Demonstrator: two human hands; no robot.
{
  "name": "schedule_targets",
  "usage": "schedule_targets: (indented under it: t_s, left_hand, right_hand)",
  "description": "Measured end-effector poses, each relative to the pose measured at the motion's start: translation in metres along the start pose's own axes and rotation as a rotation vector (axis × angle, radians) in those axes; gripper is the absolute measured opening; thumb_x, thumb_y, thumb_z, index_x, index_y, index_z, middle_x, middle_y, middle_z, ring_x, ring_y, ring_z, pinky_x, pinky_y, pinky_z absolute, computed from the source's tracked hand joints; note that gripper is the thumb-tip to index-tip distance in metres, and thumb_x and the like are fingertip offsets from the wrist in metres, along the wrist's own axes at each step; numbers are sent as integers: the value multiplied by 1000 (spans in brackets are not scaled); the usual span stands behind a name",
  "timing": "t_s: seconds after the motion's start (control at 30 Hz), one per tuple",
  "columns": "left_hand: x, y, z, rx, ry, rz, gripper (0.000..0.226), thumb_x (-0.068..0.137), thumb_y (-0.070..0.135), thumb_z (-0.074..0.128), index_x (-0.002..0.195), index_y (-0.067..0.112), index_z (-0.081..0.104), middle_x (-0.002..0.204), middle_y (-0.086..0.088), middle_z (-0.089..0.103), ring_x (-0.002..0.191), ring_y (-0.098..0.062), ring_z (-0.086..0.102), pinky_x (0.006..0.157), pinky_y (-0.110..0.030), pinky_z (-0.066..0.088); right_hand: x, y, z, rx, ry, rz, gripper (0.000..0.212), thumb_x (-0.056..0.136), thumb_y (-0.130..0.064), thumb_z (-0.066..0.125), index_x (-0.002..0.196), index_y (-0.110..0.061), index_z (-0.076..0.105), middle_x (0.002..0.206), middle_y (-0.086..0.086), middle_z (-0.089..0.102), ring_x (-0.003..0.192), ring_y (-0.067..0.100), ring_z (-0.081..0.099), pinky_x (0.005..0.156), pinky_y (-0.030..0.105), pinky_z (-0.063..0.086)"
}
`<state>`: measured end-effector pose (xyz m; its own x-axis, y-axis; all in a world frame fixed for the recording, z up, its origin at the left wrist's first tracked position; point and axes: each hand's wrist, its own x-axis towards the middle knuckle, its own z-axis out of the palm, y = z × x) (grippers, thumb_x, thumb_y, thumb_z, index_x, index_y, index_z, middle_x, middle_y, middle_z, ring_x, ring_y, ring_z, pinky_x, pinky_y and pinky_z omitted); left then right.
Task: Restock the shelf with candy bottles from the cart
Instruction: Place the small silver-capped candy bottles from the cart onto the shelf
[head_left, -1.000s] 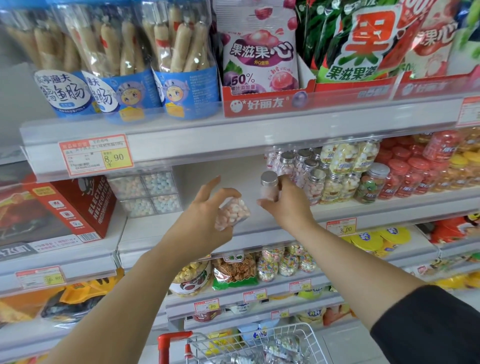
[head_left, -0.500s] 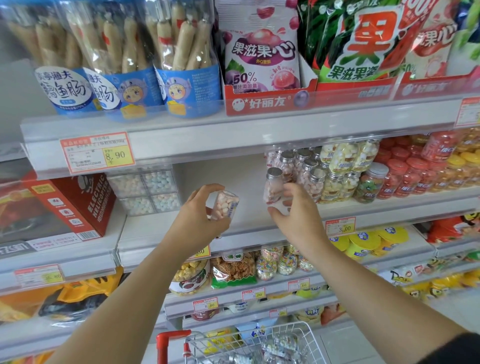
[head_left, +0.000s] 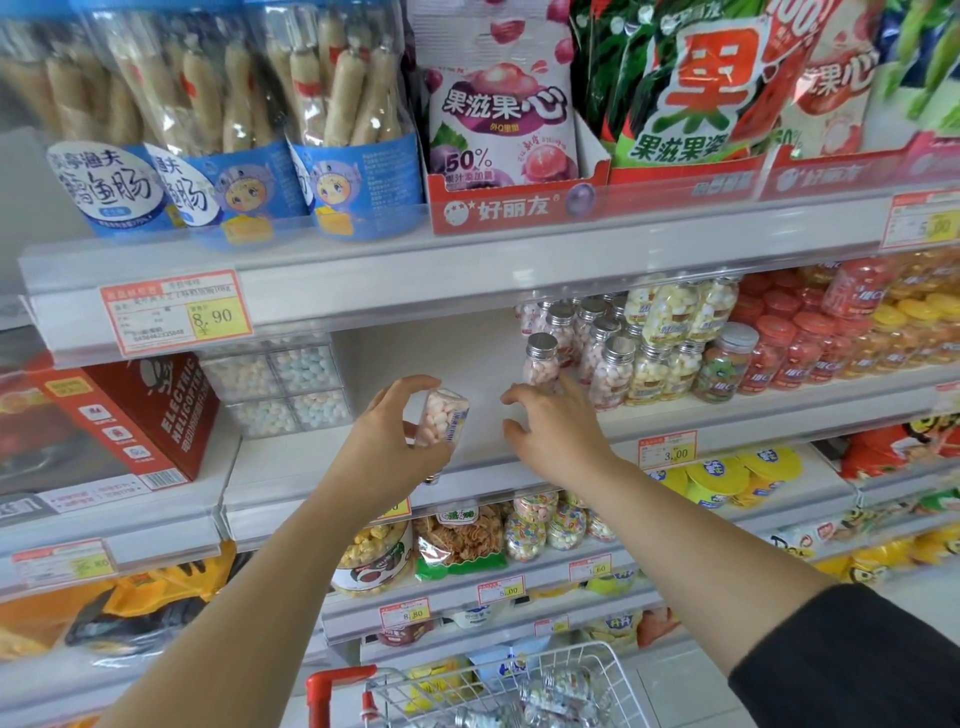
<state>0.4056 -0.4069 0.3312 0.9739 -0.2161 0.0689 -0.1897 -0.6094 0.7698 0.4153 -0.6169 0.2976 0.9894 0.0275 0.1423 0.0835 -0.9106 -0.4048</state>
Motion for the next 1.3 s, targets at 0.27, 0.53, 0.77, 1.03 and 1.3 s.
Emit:
schedule_targets:
  t_s: [0.27, 0.53, 0.77, 1.03, 1.3]
  left_hand:
    - [1, 0, -1, 29, -7, -1, 62, 82, 24, 76, 132, 40, 44, 120, 1, 58, 87, -6, 66, 48, -13, 49]
    - [1, 0, -1, 24, -6, -6, 62, 82, 26, 76, 133, 40, 43, 120, 0, 59, 87, -5, 66, 49, -11, 49]
    - [0, 2, -2, 25, -9, -5, 63, 82, 25, 76, 134, 39, 43, 118, 2, 59, 88, -5, 65, 49, -12, 49]
    - [-2, 5, -3, 13, -9, 1, 62, 82, 24, 76, 133, 39, 44, 122, 6, 56, 89, -2, 62, 49, -14, 51]
    - [-1, 9, -2, -39, -26, -11, 60, 84, 26, 74, 136, 38, 45, 114, 13, 63, 90, -3, 64, 62, -15, 53]
  right_hand:
    - [7, 9, 2, -84, -78, 112, 54, 94, -43, 38, 145, -29, 44, 161, -4, 28, 147, 43, 17, 121, 56, 3]
    - [-25, -1, -11, -143, -64, 59, 50, 101, -45, 40, 148, -27, 42, 160, -6, 30, 149, 36, 13, 119, 50, 19]
    - [-18, 2, -9, -182, -92, 49, 54, 103, -47, 34, 148, -17, 42, 160, 3, 30, 149, 24, 21, 119, 44, 19]
    - [-6, 0, -12, -220, -141, 70, 56, 103, -49, 29, 149, -20, 39, 162, 3, 23, 147, 28, 20, 118, 48, 18]
    - [-17, 2, -19, -113, 28, -70, 46, 100, -38, 47, 144, -22, 46, 151, -2, 43, 139, 23, 34, 113, 44, 27]
